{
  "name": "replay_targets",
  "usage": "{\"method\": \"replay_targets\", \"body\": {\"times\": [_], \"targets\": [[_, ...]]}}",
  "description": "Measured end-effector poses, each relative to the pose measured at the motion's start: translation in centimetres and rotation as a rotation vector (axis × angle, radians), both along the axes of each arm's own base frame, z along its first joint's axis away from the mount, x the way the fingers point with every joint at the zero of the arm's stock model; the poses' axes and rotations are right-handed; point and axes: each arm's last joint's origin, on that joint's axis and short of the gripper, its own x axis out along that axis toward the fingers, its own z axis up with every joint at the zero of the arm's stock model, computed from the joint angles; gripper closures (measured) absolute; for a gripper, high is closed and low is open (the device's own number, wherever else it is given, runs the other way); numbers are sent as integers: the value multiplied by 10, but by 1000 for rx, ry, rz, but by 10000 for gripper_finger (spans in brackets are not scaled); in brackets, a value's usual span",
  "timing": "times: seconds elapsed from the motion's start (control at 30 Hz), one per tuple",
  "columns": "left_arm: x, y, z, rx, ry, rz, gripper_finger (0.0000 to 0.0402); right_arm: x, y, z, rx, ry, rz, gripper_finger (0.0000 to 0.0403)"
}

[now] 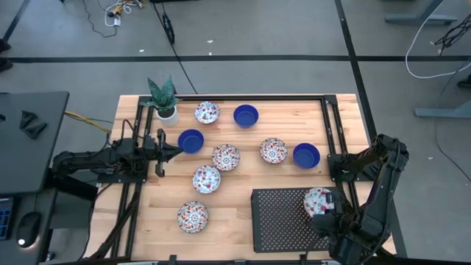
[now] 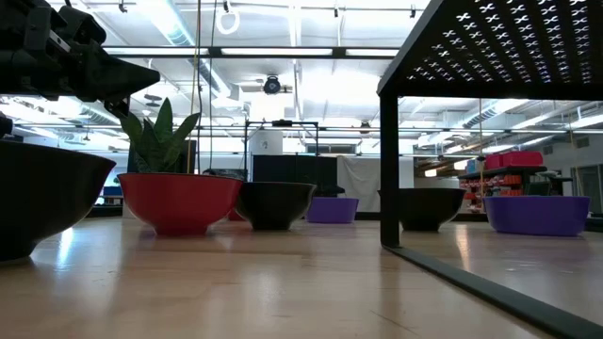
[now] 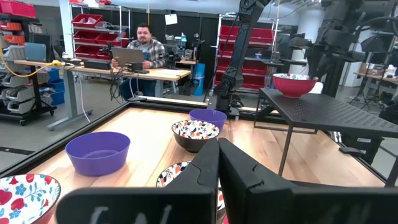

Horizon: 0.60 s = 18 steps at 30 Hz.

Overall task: Pick & Place Mini bowls
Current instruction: Put the top right white patterned bowl on the shelf, then put the left blue bowl on the shelf

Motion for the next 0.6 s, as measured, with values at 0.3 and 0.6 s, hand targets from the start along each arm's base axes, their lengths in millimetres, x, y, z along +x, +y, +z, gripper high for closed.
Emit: {"method": "replay_targets", "body": {"times": [0.3, 0.6], "targets": [[0, 0, 0, 0, 0, 0, 392, -1, 0, 0, 20, 21, -44, 258], [0, 0, 0, 0, 0, -1, 392, -4, -4, 7, 67, 20, -139, 247]]}}
